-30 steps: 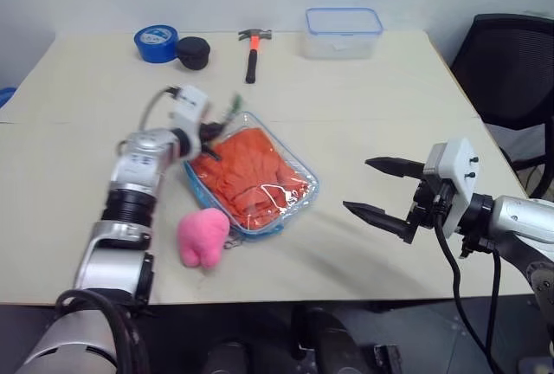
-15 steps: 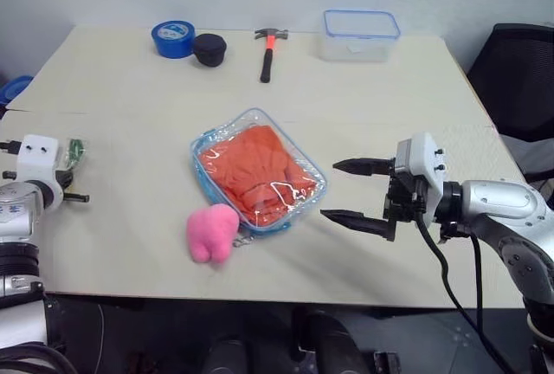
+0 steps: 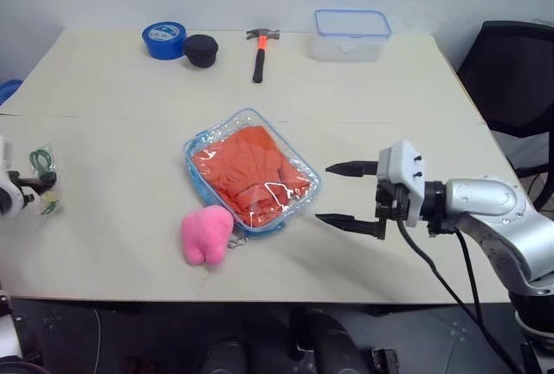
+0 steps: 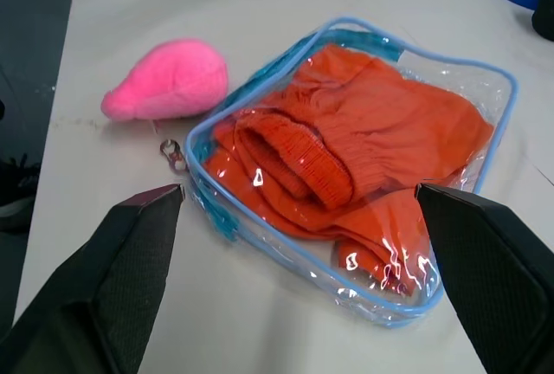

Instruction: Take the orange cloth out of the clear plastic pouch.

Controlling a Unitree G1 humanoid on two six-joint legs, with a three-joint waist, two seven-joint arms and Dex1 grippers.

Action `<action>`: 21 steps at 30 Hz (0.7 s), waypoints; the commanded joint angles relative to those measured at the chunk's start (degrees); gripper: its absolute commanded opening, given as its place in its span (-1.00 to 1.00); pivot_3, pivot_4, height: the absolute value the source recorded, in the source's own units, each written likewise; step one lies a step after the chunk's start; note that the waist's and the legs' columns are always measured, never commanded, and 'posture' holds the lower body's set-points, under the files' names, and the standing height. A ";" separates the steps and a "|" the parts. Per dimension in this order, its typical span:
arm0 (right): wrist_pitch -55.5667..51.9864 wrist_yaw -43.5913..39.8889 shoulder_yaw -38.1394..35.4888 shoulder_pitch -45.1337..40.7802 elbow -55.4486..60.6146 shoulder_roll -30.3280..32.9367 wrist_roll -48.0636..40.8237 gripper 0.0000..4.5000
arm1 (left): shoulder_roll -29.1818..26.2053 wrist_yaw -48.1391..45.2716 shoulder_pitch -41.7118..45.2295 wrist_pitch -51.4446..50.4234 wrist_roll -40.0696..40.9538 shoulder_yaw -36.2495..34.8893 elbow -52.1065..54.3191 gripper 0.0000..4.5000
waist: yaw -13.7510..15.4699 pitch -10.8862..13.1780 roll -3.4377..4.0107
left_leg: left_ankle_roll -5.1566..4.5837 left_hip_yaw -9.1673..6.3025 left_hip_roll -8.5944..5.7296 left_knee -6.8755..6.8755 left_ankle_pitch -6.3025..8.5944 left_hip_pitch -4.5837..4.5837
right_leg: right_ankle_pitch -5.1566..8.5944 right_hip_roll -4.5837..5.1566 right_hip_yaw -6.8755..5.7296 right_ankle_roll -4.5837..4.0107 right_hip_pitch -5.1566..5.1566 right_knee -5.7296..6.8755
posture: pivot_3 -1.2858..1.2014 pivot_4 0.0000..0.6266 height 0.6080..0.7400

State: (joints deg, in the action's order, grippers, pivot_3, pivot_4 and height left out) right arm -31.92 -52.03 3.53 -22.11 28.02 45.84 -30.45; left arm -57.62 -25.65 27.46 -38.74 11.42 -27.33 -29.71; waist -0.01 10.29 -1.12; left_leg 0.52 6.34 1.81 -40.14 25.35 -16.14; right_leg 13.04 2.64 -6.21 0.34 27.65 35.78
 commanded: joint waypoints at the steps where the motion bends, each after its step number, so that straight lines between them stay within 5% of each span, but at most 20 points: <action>1: 4.05 1.29 2.47 0.88 1.17 -1.24 4.85 1.00 | -5.53 -11.42 -1.45 0.05 5.71 -4.29 4.83 0.70 | -0.21 0.00 0.00 | 0.01 0.00 0.00 0.00 0.00 0.00 | 0.01 0.00 0.00 -0.02 0.01 0.01 | 0.03 -0.52 1.00; 6: 10.00 2.16 8.54 0.71 -1.99 -4.05 13.17 1.00 | -9.48 -36.39 -17.15 4.09 13.61 -5.66 21.93 0.70 | -0.99 0.06 0.10 | 0.05 0.21 0.09 0.08 0.01 0.04 | 0.06 -0.02 0.07 -0.09 0.08 0.09 | 0.03 -0.52 1.00; 11: 14.49 2.24 15.18 -2.57 -7.85 -10.98 18.44 1.00 | -13.03 -48.43 -31.92 6.78 13.03 -2.50 38.30 0.70 | -1.72 0.05 0.09 | 0.16 0.28 0.03 0.07 0.01 0.02 | 0.13 -0.11 0.21 -0.20 0.10 0.15 | 0.03 -0.52 1.00; 19: 17.78 0.98 21.19 -8.05 -18.95 -20.79 23.16 1.00 | -14.54 -49.04 -25.71 7.25 14.62 4.08 42.54 0.70 | -1.71 0.08 0.13 | 0.39 0.33 0.04 0.09 -0.01 0.04 | 0.29 -0.28 0.28 -0.48 0.10 0.20 | 0.03 -0.52 1.00; 21: 18.19 0.71 22.26 -8.15 -20.35 -22.20 23.90 0.82 | -14.66 -49.07 -23.34 7.11 14.70 4.97 41.45 0.71 | -1.72 0.07 0.13 | 0.39 0.30 0.06 0.09 -0.01 0.02 | 0.29 -0.28 0.25 -0.49 0.10 0.23 | 0.03 -0.52 1.00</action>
State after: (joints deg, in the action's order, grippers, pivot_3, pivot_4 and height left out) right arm -14.98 -50.94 25.22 -29.71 7.68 24.35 -7.19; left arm -70.97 -74.66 2.66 -31.51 25.43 -22.13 12.07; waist -1.73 10.36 -0.98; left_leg 0.91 6.64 1.86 -40.05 25.34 -16.12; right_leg 13.33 2.35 -5.95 -0.14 27.75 36.04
